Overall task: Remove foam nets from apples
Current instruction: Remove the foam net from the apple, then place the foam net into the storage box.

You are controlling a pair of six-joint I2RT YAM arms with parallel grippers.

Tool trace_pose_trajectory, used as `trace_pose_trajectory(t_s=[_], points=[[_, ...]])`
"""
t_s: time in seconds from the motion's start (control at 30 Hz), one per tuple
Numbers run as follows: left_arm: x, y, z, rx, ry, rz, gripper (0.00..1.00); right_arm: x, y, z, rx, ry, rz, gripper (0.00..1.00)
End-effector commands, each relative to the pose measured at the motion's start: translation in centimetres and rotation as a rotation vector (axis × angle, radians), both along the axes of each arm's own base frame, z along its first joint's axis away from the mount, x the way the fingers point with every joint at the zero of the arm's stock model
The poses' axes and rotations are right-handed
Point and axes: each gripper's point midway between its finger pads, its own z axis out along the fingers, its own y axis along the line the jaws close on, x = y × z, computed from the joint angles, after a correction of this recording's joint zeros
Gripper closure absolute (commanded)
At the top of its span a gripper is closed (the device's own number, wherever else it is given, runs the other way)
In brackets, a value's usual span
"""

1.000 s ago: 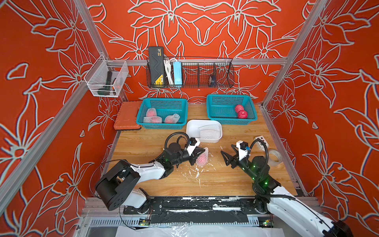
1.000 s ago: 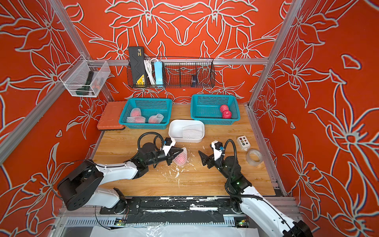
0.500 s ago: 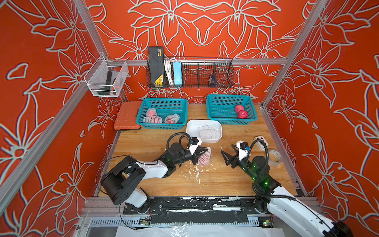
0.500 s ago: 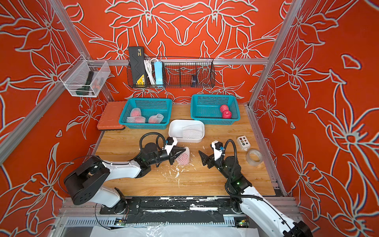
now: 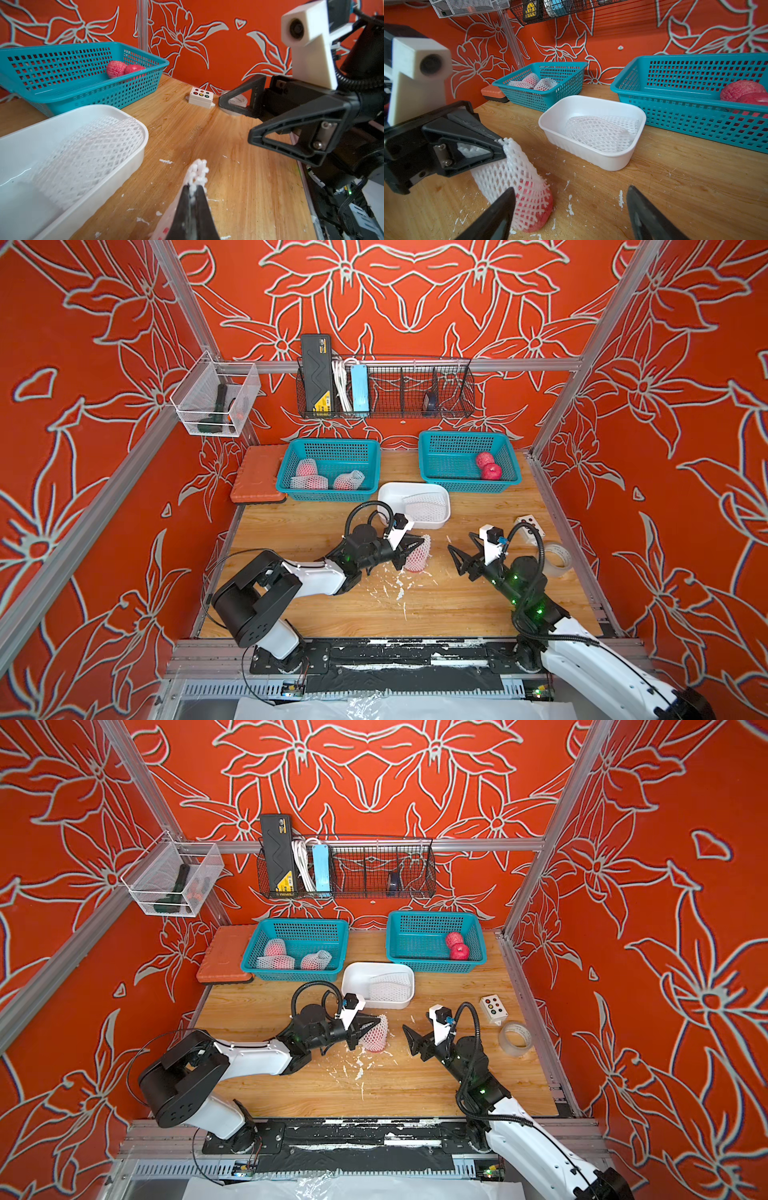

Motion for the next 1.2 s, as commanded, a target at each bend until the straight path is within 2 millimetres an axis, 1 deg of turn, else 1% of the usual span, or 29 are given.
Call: trace_pose_trajectory(t_s=[0.0,0.1,0.17,0.27,0.33,0.4,0.53,0.67,0.73,0.83,0.93,1.0,1.1,1.17], points=[[-0.4,-0.2,4.8,-0.070,-0.076,-0.035,1.00,0.0,-0.3,-0.4,0.001,0.009,-0.018,0.16],[0.1,0.5,7.6,-0.105,-0.090,-0.029,1.00,0.0,-0.3,-0.3,0.002,0.007,-0.017,0.16],[1.3,1.3,9.7,-0.116,-0.109,0.013,1.00,-0.1,-0.3,-0.4,0.002,0.009,-0.020,0.16],[5.4,2.9,11.5,-0.054,-0.134,0.213,1.00,-0.1,-0.6,-0.1,0.008,0.001,-0.035,0.16],[7.8,2.8,11.9,0.010,-0.149,0.290,1.00,-0.1,-0.9,0.0,0.012,-0.005,-0.048,0.16],[10.4,2.6,11.6,0.079,-0.132,0.375,1.00,-0.1,-1.3,0.0,0.018,-0.011,-0.067,0.16],[14.7,1.3,9.6,0.234,-0.142,0.516,1.00,-0.1,-2.0,0.1,0.026,-0.015,-0.100,0.17],[19.5,1.3,5.7,0.429,-0.095,0.686,1.00,-0.3,-2.2,0.4,0.031,-0.028,-0.104,0.16],[21.1,1.4,4.5,0.500,-0.093,0.745,1.00,-0.4,-2.3,0.5,0.033,-0.035,-0.111,0.17],[22.5,1.1,3.2,0.575,-0.099,0.796,1.00,-0.5,-2.5,0.5,0.035,-0.040,-0.116,0.16],[23.3,1.0,1.6,0.635,-0.089,0.817,1.00,-0.5,-2.5,0.6,0.039,-0.046,-0.117,0.16],[23.5,0.8,0.5,0.664,-0.067,0.809,1.00,-0.5,-2.5,0.7,0.040,-0.045,-0.117,0.16],[23.2,0.3,-1.0,0.677,-0.061,0.795,1.00,-0.5,-2.5,0.6,0.038,-0.044,-0.116,0.16],[23.1,0.4,-2.1,0.704,-0.064,0.801,1.00,-0.5,-2.5,0.6,0.037,-0.044,-0.114,0.16]])
